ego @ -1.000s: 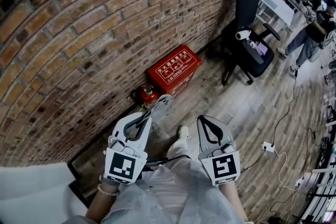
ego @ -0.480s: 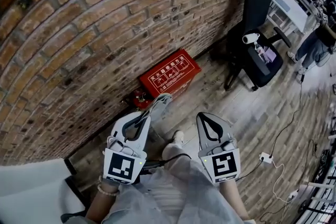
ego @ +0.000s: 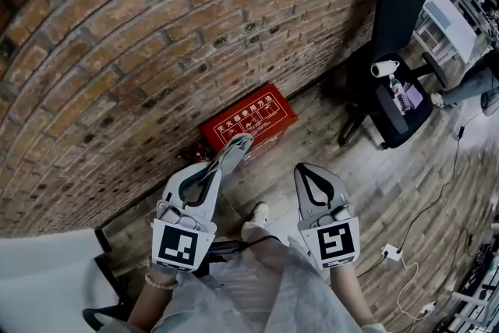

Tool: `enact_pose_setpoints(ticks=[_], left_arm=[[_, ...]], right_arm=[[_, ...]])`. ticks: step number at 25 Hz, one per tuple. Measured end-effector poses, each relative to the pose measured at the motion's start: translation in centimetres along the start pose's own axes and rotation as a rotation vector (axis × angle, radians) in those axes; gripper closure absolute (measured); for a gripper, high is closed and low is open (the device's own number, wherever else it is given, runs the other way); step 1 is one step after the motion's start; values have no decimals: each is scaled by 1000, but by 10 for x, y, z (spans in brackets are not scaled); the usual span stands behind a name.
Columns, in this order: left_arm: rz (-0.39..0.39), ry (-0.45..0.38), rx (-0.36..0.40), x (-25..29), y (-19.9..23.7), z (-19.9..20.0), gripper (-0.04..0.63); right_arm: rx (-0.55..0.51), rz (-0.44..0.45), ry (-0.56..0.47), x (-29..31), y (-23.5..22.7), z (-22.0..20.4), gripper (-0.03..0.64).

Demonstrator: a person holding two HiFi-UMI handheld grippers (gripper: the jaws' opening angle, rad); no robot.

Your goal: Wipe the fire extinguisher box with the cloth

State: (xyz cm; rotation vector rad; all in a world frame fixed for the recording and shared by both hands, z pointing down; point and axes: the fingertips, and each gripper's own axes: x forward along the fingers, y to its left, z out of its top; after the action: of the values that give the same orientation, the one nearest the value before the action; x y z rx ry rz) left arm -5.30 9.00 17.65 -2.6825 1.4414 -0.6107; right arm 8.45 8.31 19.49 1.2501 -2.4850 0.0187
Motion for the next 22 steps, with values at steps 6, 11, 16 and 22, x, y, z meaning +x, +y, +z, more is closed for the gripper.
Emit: enact_pose_setpoints(ticks=[6, 11, 16, 22], left_arm=[[-4, 17, -5, 26, -3, 6, 584], [-32, 19, -9, 45, -5, 5, 584], [-64, 32, -19, 66, -5, 0, 584], [-95, 33, -47, 95, 2, -12, 584]], right_arm=[[17, 12, 8, 8, -20, -8, 606], [31, 17, 43, 15, -26, -20, 606], [40, 14, 60, 25, -33, -27, 606], [34, 12, 71, 47, -41, -34, 606]])
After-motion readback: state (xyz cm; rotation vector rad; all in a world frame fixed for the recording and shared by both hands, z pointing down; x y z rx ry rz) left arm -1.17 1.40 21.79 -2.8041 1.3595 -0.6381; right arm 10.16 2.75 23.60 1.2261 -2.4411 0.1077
